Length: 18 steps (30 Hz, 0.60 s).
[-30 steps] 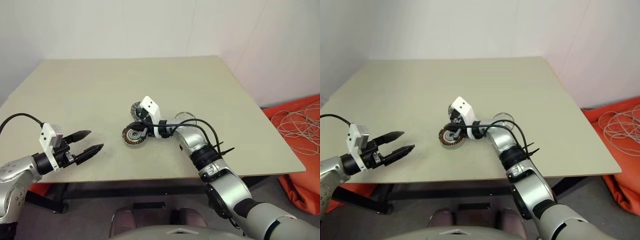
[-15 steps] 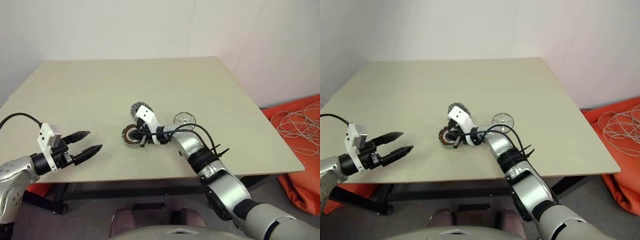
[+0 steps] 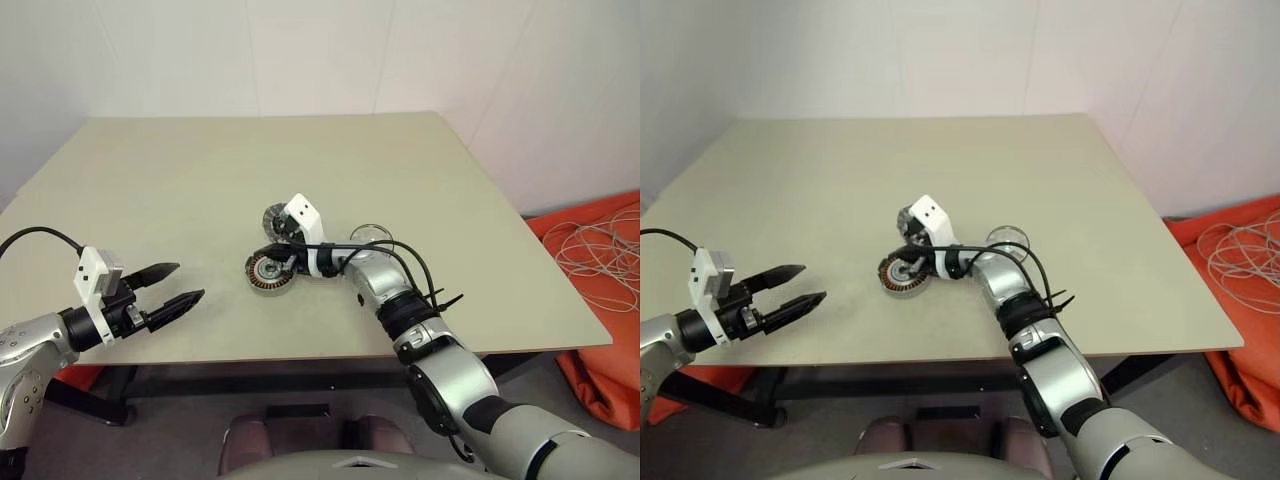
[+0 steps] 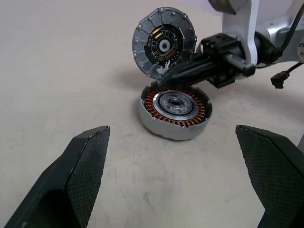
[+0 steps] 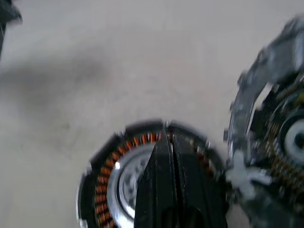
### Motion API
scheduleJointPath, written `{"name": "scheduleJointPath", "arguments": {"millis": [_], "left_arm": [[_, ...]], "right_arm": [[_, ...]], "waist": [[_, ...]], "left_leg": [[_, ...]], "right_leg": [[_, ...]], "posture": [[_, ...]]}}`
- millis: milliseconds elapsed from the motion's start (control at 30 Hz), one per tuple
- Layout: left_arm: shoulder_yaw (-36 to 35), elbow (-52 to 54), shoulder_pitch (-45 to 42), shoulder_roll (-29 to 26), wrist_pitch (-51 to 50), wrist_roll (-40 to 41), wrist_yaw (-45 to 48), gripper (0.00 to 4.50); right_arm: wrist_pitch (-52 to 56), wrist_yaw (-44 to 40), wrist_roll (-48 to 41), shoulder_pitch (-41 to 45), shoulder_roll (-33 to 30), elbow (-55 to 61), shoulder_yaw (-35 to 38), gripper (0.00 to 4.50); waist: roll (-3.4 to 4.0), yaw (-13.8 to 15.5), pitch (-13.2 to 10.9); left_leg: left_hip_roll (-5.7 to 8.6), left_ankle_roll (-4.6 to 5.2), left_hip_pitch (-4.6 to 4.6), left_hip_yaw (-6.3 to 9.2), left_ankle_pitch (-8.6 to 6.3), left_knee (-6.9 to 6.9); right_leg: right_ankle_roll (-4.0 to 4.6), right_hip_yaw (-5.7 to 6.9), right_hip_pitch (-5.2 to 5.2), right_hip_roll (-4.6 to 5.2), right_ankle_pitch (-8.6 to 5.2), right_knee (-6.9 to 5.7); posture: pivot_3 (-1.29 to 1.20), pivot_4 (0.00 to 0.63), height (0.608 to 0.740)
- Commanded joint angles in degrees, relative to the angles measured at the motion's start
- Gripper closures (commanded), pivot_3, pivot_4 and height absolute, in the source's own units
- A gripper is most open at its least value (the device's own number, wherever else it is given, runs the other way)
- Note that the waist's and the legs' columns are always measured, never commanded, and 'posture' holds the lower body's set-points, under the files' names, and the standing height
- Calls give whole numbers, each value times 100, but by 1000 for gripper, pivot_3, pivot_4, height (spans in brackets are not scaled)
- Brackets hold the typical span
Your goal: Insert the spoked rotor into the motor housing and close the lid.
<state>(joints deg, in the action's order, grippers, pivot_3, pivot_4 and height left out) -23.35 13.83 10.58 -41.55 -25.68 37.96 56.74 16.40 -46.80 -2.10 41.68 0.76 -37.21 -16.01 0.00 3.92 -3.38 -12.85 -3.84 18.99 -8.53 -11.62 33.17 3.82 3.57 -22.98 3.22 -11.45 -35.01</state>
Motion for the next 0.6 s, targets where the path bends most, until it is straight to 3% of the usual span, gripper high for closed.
{"name": "scheduleJointPath", "arguments": {"millis": [33,167,600], "left_arm": [[-120,117,-75,-68,11,91,18,0],[-95,100,-112,-59,19,79,11,0],[-209,1,-96,-120,-3,96,87,0]], "right_arm": [[-168,-77,119,64,-51,189,-135,4448],[-217,-132,205,125,-171,357,-204,4448],[-69,-160,3,266,-111,908,-82,4448]], "waist": [[0,-1,0],[0,0,0],[-1,-1,0]], "left_leg": [[0,0,1,0,0,0],[0,-1,-3,0,0,1],[-1,-1,1,0,1,2]], "right_leg": [[0,0,-1,0,0,0],[-27,0,2,0,-16,-2],[-5,0,-2,-1,-3,-2]], "posture": [[0,0,740],[0,0,740],[0,0,740]]}}
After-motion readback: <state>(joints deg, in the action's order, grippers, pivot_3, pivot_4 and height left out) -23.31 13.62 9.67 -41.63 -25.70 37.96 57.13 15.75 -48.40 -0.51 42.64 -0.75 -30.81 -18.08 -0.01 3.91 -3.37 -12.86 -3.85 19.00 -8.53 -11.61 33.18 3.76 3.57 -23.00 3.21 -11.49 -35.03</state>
